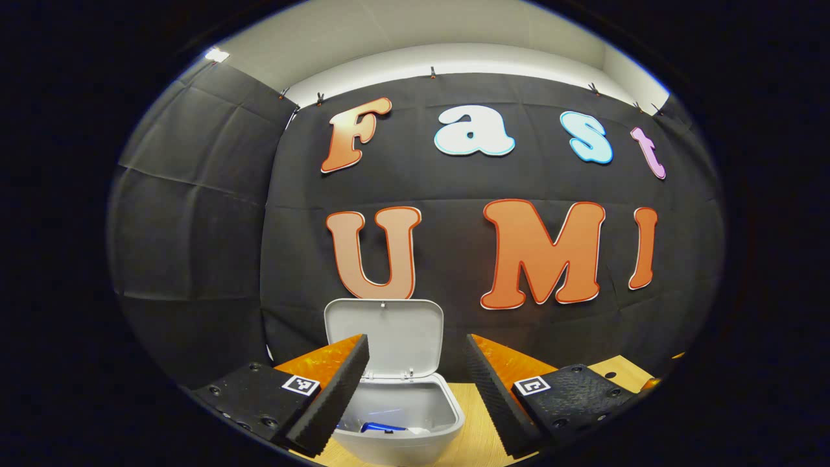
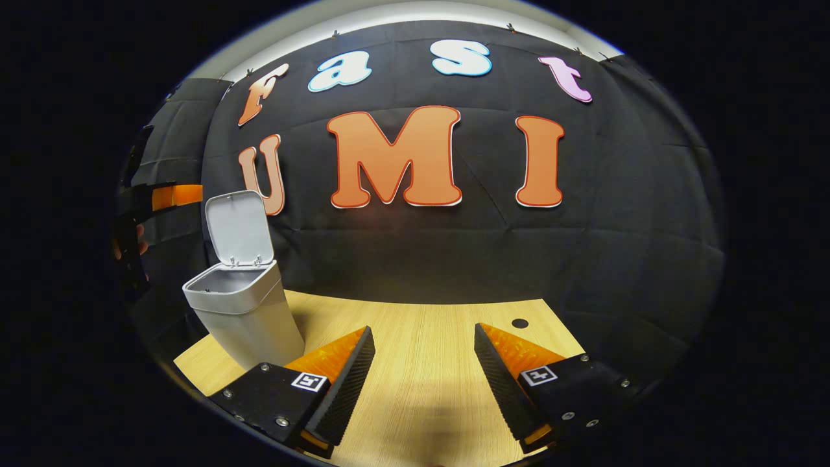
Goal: Press the lid of the desktop garbage bin to open it, pick up the crumpled paper on the desktop and throw it into the bin, then pick up the pop can on the desktop and drop it into the bin, and finally close the garbage bin lid.
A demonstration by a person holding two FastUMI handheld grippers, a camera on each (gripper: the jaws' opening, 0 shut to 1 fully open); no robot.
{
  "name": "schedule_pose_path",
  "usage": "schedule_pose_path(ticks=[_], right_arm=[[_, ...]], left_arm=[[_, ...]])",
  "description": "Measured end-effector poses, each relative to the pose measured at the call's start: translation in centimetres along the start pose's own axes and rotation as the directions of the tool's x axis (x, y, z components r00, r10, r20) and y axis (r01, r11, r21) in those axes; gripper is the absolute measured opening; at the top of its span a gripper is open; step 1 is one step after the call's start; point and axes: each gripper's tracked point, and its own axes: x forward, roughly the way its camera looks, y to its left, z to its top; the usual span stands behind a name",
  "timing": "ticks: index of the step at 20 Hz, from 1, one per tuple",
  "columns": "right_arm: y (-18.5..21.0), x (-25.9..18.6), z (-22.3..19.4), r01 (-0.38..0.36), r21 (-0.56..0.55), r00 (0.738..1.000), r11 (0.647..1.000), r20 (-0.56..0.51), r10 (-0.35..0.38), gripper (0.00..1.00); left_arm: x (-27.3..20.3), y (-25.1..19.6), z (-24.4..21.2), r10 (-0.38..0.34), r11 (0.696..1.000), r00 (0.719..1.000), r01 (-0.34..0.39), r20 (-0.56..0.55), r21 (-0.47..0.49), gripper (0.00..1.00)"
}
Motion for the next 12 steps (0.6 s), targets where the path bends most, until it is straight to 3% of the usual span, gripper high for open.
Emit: schedule_pose_path(ticks=[6,12], right_arm=[[1.1,0.8,0.4,0.030,-0.002,1.000,1.000,0.000,-0.030,0.93],[1.2,0.9,1.0,0.054,-0.031,0.999,0.998,0.007,-0.054,0.93]], left_arm=[[5.3,1.6,0.9,-0.007,1.000,1.000,0.006,-0.028,-0.024,0.94],[11.0,3.0,3.5,0.000,1.000,1.000,0.000,0.015,-0.022,0.92]])
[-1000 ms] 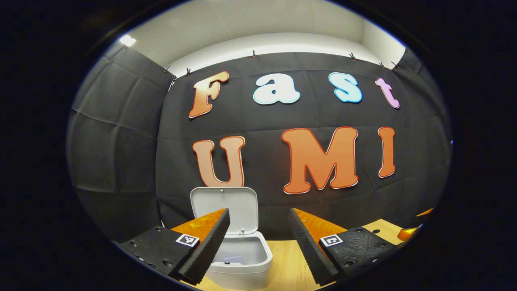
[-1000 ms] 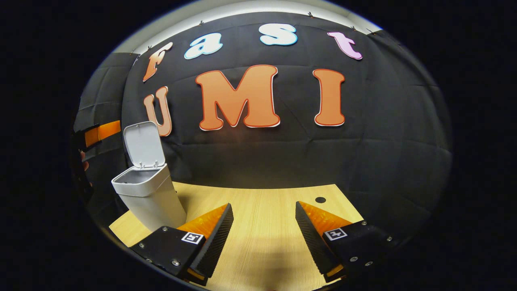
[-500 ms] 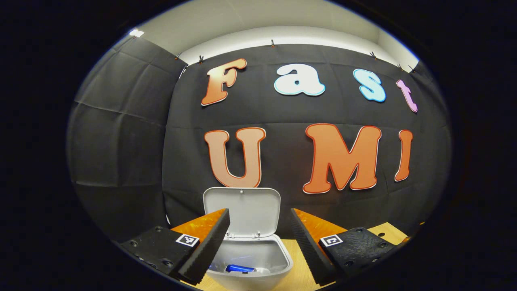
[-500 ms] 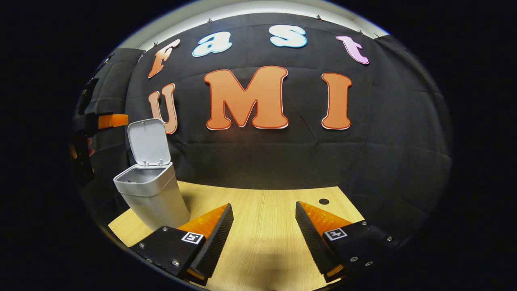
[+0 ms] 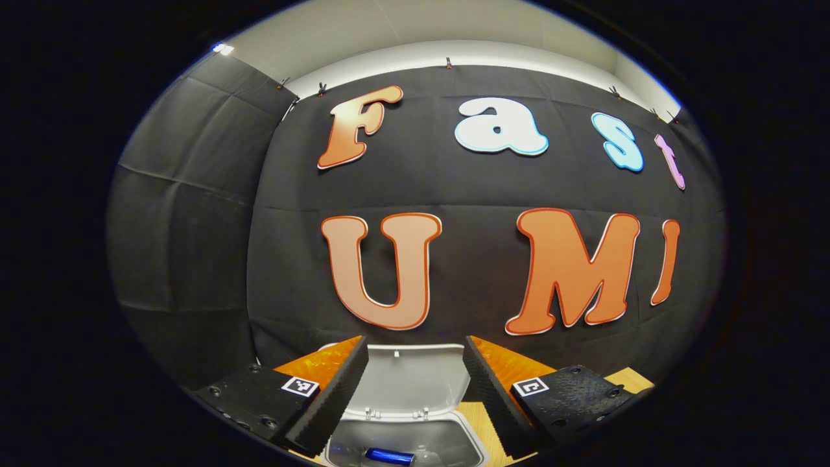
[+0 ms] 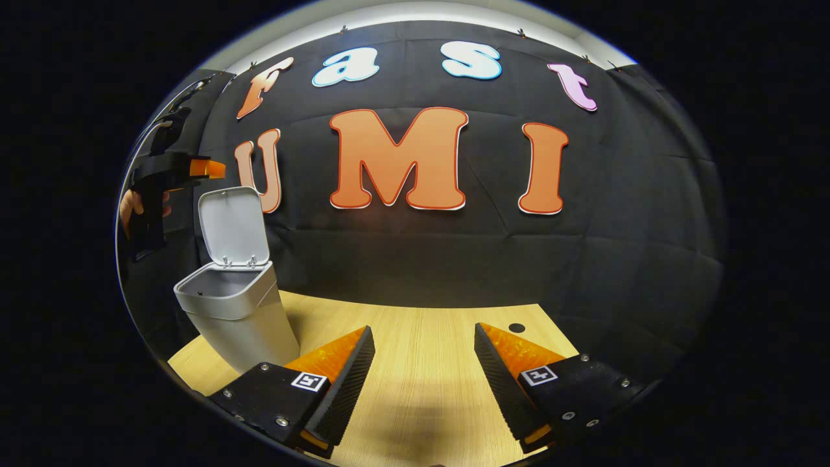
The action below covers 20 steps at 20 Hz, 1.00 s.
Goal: Press the lid of the desktop garbage bin to open it, pick up the crumpled paper on the desktop and throw it into the bin, then pick up the pop can on the desktop and drop it into the bin, and finally close the garbage bin lid.
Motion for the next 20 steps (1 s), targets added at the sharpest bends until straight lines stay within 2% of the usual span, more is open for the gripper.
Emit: schedule_pose_path(ticks=[5,12,14,16,17,19,20], right_arm=[[-0.9,0.0,0.1,0.022,0.014,1.000,1.000,-0.001,-0.022,0.93],[-1.5,-1.0,0.1,0.030,0.020,1.000,0.999,0.001,-0.030,0.93],[-1.6,-1.3,-0.1,0.034,0.022,0.999,0.999,0.002,-0.034,0.93],[-1.9,-1.7,0.0,0.042,0.021,0.999,0.999,0.005,-0.042,0.93],[-2.1,-1.7,-0.2,0.046,0.023,0.999,0.999,0.004,-0.046,0.93],[-2.2,-2.0,-0.2,0.050,0.030,0.999,0.998,0.007,-0.050,0.93],[-2.3,-2.1,-0.2,0.051,0.033,0.999,0.998,0.007,-0.052,0.93]], left_arm=[[4.3,0.1,-0.5,-0.007,1.000,0.998,0.007,-0.058,-0.014,0.92],[9.9,0.8,-3.1,0.021,0.997,0.980,-0.006,-0.200,0.074,0.92],[10.5,1.0,-4.9,0.014,0.998,0.963,0.003,-0.269,0.062,0.94],[10.7,1.2,-4.8,0.003,0.999,0.958,0.010,-0.285,0.044,0.95],[10.1,1.1,-4.9,-0.003,0.999,0.953,0.015,-0.302,0.038,0.92],[8.9,0.5,-5.6,-0.024,0.999,0.940,0.032,-0.340,0.018,0.94],[8.0,0.1,-6.3,-0.041,0.999,0.926,0.045,-0.375,0.000,0.93]])
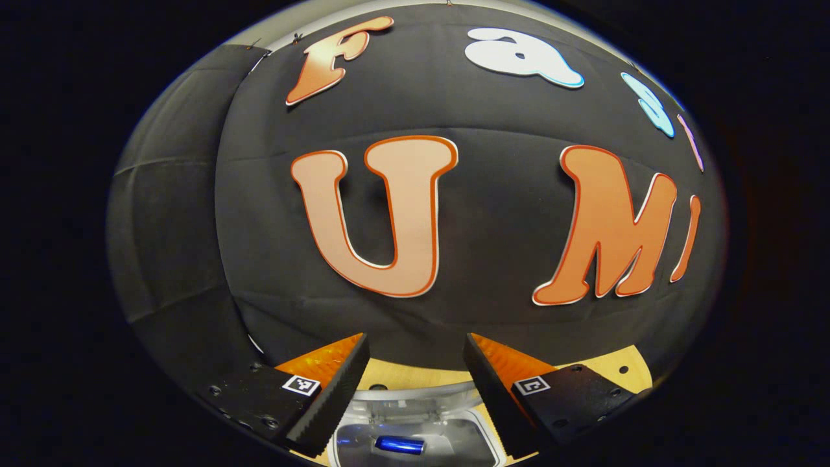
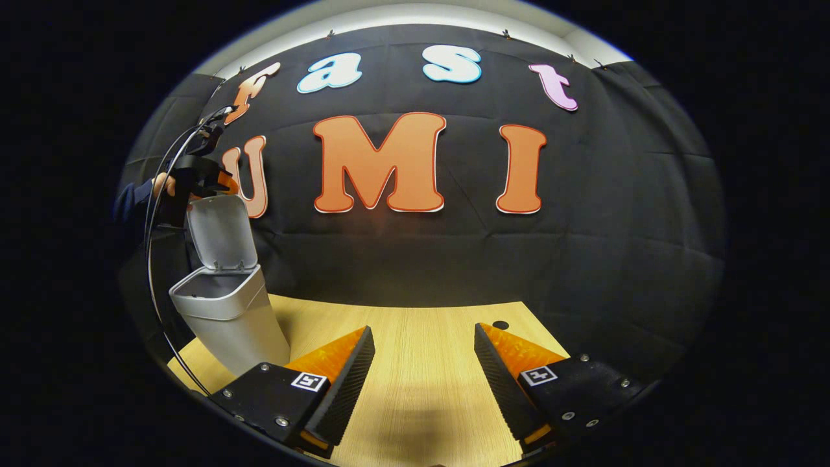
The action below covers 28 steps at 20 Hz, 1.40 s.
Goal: Press the lid of the desktop garbage bin to open it, pick up the crumpled paper on the desktop and throw it into the bin, then pick up the pop can on the desktop and drop it into the bin, and finally close the garbage bin lid.
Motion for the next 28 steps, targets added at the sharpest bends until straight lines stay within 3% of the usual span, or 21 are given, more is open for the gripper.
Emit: schedule_pose_path(ticks=[5,10,14,20,22,25,28], right_arm=[[0.9,0.0,0.1,-0.023,0.002,1.000,1.000,0.004,0.023,0.93],[2.0,0.1,-0.3,-0.054,-0.002,0.999,0.999,0.006,0.054,0.92],[1.9,0.1,-0.4,-0.061,-0.005,0.998,0.998,0.011,0.061,0.93],[0.6,0.8,-0.2,-0.050,0.006,0.999,0.999,0.012,0.049,0.93],[0.2,1.2,-0.1,-0.048,0.012,0.999,0.999,0.015,0.048,0.93],[-0.1,1.7,0.1,-0.051,0.016,0.999,0.999,0.018,0.051,0.93],[-0.3,1.9,0.0,-0.061,0.017,0.998,0.998,0.018,0.061,0.93]], left_arm=[[-3.4,-1.4,-5.4,-0.085,0.996,0.983,0.082,-0.163,-0.021,0.93],[-6.1,-2.1,-11.0,-0.114,0.993,0.958,0.117,-0.262,-0.005,0.94],[-7.4,-1.7,-15.2,-0.101,0.995,0.936,0.092,-0.338,-0.042,0.94],[-8.6,-1.0,-20.2,-0.057,0.998,0.905,0.059,-0.421,-0.006,0.95],[-8.2,-1.0,-19.7,-0.040,0.998,0.928,0.055,-0.371,0.030,0.96],[-8.2,-1.0,-20.3,-0.024,0.996,0.926,0.055,-0.377,0.072,0.93],[-8.3,-1.0,-20.5,-0.010,0.998,0.925,0.031,-0.380,0.050,0.96]])
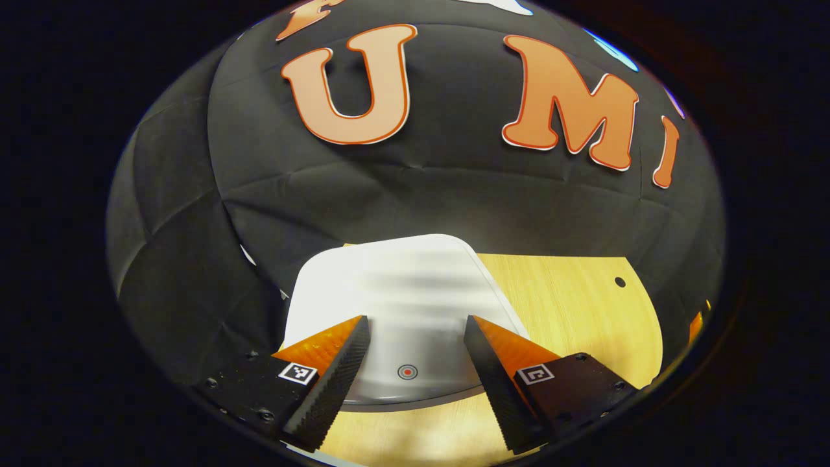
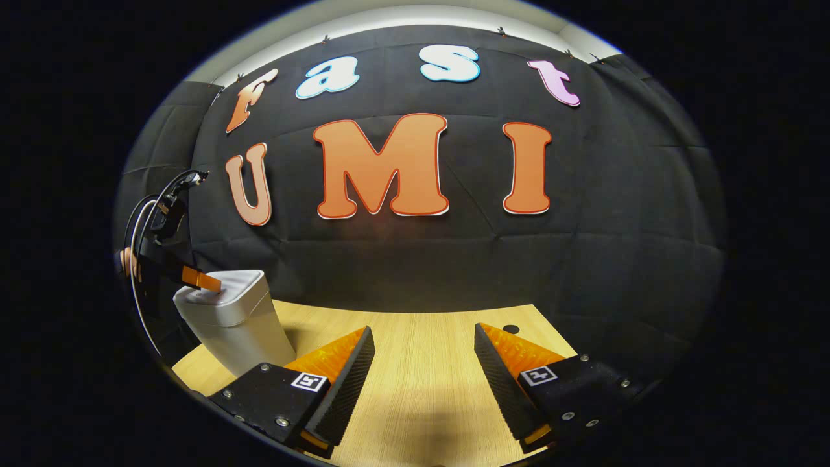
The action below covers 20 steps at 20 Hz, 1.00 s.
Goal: Press the lid of the desktop garbage bin to open it, pick up the crumpled paper on the desktop and throw it into the bin, then pick up the pop can on the desktop and drop it into the bin, and finally close the garbage bin lid.
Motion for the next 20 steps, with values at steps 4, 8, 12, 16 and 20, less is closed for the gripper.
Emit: schedule_pose_path(ticks=[4,8,12,16,20], right_arm=[[-0.1,0.2,0.0,-0.016,0.003,1.000,1.000,0.000,0.016,0.93],[-0.7,0.2,0.3,-0.022,0.003,1.000,1.000,0.006,0.022,0.93],[-1.2,0.0,0.7,-0.021,0.005,1.000,1.000,0.013,0.021,0.93],[-1.4,-0.4,0.9,-0.023,0.012,1.000,1.000,0.017,0.022,0.93],[-1.7,-1.0,1.2,-0.025,0.009,0.999,1.000,0.027,0.024,0.93]], left_arm=[[0.0,0.2,0.1,-0.007,1.000,1.000,0.007,0.021,0.014,0.96],[-0.6,0.2,1.7,0.009,1.000,0.995,-0.007,0.098,-0.020,0.96],[-2.3,-1.3,5.5,0.032,0.999,0.946,-0.037,0.322,0.009,0.96],[-5.1,-4.2,8.4,-0.028,0.999,0.884,0.004,0.467,0.051,0.94],[-8.4,-7.5,8.8,-0.060,0.998,0.843,0.039,0.534,0.051,0.94]])
